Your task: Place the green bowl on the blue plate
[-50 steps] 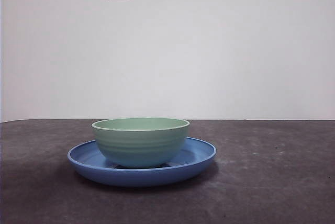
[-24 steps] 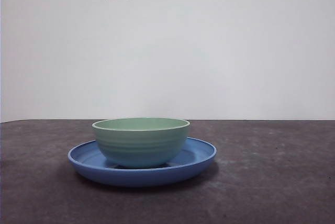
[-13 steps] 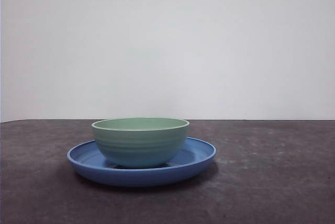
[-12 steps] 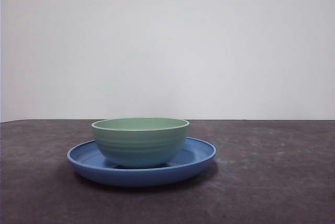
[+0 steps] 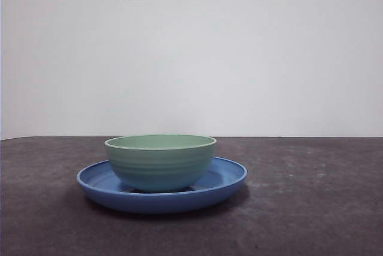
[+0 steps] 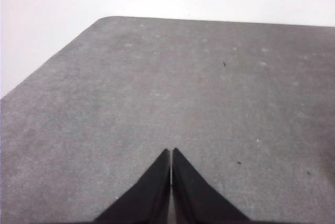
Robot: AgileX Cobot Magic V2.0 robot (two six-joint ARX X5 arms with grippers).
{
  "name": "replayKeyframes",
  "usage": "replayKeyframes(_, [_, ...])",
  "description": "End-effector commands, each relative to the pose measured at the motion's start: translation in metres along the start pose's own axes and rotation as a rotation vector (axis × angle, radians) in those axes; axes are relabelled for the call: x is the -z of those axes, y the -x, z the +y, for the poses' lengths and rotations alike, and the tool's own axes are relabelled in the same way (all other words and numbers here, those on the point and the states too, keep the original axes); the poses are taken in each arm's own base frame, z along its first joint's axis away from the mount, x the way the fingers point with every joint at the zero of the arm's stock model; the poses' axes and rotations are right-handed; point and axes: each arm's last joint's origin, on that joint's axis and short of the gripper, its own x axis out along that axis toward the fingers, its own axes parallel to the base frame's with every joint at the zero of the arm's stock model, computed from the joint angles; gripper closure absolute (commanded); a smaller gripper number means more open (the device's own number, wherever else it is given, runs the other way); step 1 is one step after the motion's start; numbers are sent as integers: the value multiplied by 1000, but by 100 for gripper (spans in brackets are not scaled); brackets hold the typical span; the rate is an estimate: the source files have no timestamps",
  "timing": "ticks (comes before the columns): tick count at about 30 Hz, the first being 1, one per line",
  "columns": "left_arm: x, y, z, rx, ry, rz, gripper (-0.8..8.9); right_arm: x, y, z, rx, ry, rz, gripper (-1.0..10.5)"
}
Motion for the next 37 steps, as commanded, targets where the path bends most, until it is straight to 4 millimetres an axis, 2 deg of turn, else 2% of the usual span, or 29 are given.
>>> replayKeyframes(1, [1, 0, 0, -2, 7, -9, 807, -4, 3, 2, -9, 26, -21, 924])
replayKeyframes(7, [10, -3, 0, 2, 1, 8, 807, -4, 3, 2, -9, 25, -21, 924])
replayKeyframes(14, [9, -2, 0, 9, -9, -4, 807, -4, 3, 2, -9, 26, -21, 924])
replayKeyframes(21, [10, -2, -5, 145, -32, 5, 807, -4, 3, 2, -9, 25, -21, 924])
replayKeyframes(37, [9, -2, -5, 142, -48, -1, 807, -4, 3, 2, -9, 25, -21, 924])
